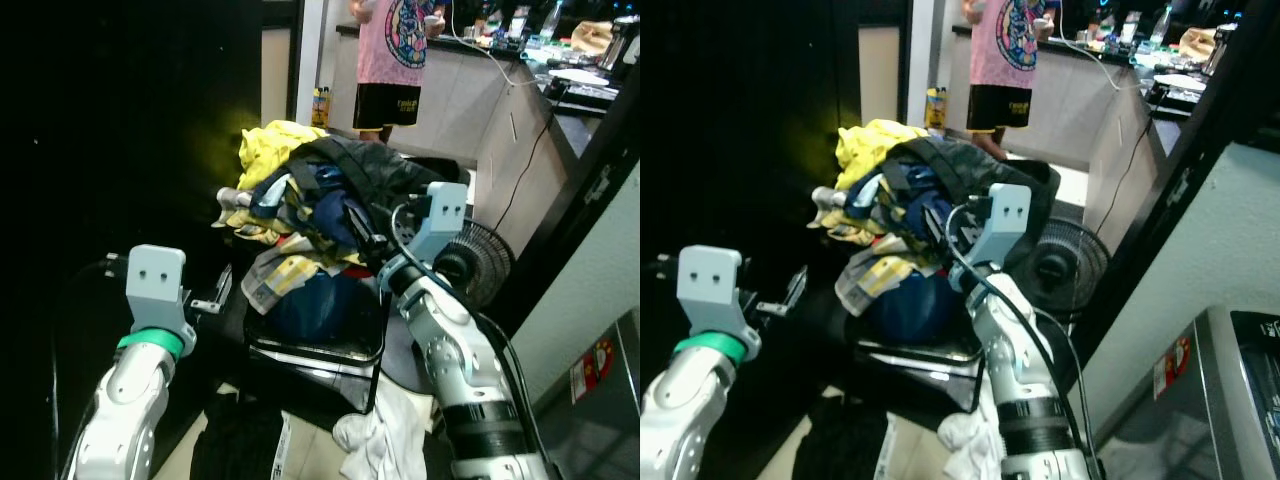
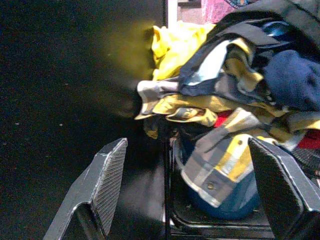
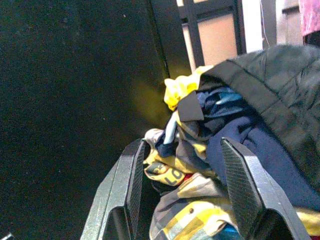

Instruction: Clothes washing

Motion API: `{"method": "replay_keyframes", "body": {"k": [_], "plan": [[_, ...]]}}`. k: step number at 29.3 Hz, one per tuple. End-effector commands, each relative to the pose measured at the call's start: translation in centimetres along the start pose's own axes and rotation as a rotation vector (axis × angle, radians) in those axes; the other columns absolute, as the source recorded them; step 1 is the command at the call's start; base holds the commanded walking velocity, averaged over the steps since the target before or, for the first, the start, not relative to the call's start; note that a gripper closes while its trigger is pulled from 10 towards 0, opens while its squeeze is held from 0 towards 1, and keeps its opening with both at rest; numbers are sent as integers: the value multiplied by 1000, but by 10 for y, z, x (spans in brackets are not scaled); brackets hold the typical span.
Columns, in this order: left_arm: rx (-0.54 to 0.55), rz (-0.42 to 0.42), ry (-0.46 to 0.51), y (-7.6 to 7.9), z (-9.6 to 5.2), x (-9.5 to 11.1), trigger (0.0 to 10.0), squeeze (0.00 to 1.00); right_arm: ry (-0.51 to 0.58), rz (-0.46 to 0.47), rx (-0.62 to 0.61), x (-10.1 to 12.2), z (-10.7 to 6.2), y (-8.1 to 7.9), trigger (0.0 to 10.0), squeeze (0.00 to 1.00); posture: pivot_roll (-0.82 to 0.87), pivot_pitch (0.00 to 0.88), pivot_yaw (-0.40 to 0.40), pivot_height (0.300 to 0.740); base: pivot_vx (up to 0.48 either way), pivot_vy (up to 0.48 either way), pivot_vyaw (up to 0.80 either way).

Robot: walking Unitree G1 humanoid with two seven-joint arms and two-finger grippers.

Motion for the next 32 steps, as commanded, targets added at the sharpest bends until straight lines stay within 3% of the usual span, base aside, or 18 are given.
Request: {"method": "replay_keyframes", "body": {"k": [1, 9, 18, 32], "plan": [[-6, -19, -19, -3, 3, -2, 10000, 0, -29, 8, -26, -10, -7, 2, 10000, 0, 69, 11, 22, 740, 0, 0, 0], [-28, -38, -14, 5, 5, -1, 10000, 0, -35, 13, -29, -12, -10, 2, 10000, 0, 59, 18, 8, 740, 0, 412, 0], [-34, -82, 13, 16, 1, -1, 10000, 0, -48, -12, 15, -9, -6, 0, 10000, 0, 40, 24, -47, 740, 0, 0, 0], [-56, -138, 57, 30, 5, 4, 10000, 0, -69, -49, 12, -8, -12, 4, 10000, 0, 10, 26, -54, 740, 73, 0, 0]]}}
Point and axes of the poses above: a point about 5 cm out from each wrist's last joint towards the gripper, its own z axis pointing out of the wrist towards the gripper, its own x axis along the axis of the wrist's last joint, y = z × x, the point moved 2 cm from there along z, pointing out of the wrist towards the gripper, and after that the axes turned 13 degrees about -z, right-handed, at the moved point
